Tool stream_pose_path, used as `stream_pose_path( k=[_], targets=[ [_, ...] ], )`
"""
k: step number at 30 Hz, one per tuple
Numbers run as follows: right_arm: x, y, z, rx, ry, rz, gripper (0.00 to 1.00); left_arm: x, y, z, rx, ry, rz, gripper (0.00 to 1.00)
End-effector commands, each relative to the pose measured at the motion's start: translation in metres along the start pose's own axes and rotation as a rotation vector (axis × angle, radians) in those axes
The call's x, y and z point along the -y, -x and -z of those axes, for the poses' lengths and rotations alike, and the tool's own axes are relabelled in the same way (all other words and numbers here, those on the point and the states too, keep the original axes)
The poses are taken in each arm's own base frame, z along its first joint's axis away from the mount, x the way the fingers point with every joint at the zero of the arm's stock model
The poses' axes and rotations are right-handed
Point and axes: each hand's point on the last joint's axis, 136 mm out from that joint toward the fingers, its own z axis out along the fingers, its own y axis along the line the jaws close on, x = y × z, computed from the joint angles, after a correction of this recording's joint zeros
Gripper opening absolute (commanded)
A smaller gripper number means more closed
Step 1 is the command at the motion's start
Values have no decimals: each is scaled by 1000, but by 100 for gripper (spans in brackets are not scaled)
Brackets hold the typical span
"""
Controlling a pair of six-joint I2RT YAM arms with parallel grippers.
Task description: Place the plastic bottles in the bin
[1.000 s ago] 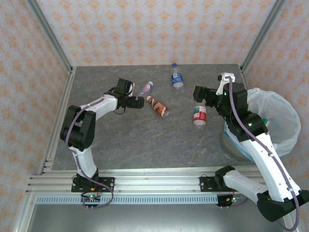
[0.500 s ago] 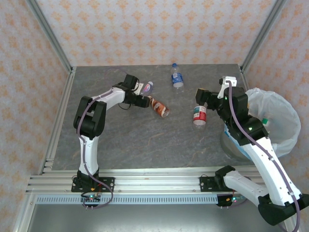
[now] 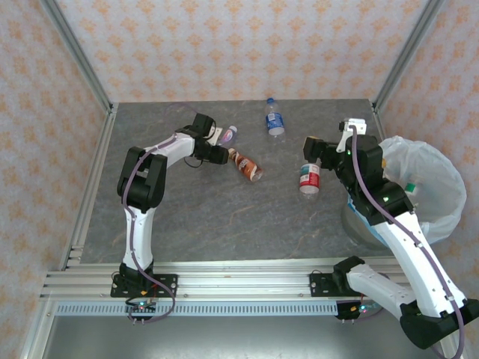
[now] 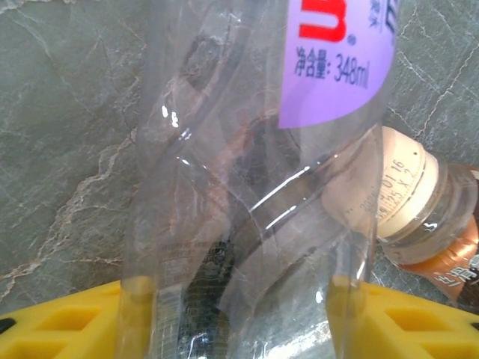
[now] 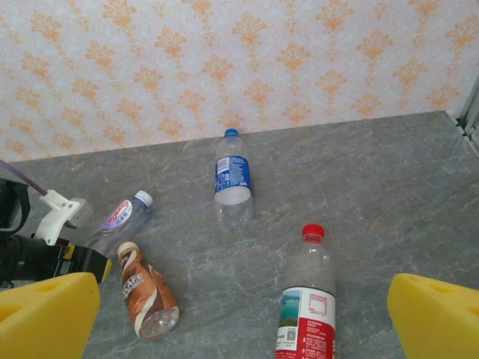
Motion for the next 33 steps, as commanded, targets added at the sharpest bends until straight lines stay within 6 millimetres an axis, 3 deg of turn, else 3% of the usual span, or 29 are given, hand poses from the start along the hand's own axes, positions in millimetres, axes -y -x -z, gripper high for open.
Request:
stream_pose_path(
  k=[1,9,19,27,28,33],
  targets=[
    [5,5,4,36,-25,13,99,2,-6,-6,-34,4,5,59],
    [7,4,8,56,-27,11,99,0,-4,12,0,33,6,48],
    [-9,1,4,64,73,8,99,-6,-5,33,51,88,16,39],
    [-28,-11,-3,-6,168,-39,99,3,-6,60,117,61,45,37],
    [-31,-12,-4,-16,180,-46,99,8,-2,73,150,54,46,37],
    [-43,-18,-15,-44,226,-86,99,21,-7,96,210,76,45,36]
  ],
)
